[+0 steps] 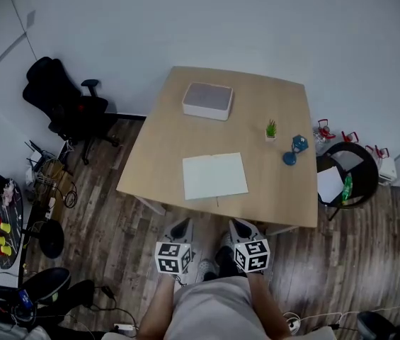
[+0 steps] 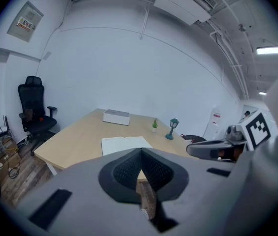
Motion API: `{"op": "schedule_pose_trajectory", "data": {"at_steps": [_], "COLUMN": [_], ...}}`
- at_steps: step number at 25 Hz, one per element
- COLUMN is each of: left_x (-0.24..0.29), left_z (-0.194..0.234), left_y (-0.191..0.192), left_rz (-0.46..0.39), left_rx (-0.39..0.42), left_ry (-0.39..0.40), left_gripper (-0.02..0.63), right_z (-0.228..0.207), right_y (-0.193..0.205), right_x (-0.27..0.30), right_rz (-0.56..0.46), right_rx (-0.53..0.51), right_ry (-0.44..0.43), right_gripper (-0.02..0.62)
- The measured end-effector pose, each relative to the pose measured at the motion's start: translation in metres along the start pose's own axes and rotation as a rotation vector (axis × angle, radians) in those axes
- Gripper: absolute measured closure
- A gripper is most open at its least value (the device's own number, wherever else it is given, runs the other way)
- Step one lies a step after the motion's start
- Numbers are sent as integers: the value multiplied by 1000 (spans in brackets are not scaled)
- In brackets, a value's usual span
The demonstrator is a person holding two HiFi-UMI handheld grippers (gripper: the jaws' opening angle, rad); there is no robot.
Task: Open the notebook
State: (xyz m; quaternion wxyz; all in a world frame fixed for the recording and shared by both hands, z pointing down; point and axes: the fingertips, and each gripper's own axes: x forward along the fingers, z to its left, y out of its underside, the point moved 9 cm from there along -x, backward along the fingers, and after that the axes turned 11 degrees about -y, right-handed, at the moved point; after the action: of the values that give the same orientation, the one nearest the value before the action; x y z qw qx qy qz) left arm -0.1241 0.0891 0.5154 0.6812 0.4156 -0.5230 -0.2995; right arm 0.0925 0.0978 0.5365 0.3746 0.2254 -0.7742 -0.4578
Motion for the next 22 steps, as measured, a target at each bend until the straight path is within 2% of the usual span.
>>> {"op": "schedule_pose_trajectory", "data": {"at_steps": [6,11,22], "left_x": [-1,0,-1], "left_z": [-6,-8,-16], "left_y": [2,7,12], "left_rz": [-4,34,48], "left_rx": [8,21,18], "left_ry": [26,64,70], "left_gripper": [601,601,601], "right_z": [3,2,1], "right_y": [-1,2,3], "right_x": [-3,-6,-11], "right_rz": [3,19,20], "right_rx": [-15,-23,-35], "right_ry": [7,16,19], "right_gripper": [591,591,591]}}
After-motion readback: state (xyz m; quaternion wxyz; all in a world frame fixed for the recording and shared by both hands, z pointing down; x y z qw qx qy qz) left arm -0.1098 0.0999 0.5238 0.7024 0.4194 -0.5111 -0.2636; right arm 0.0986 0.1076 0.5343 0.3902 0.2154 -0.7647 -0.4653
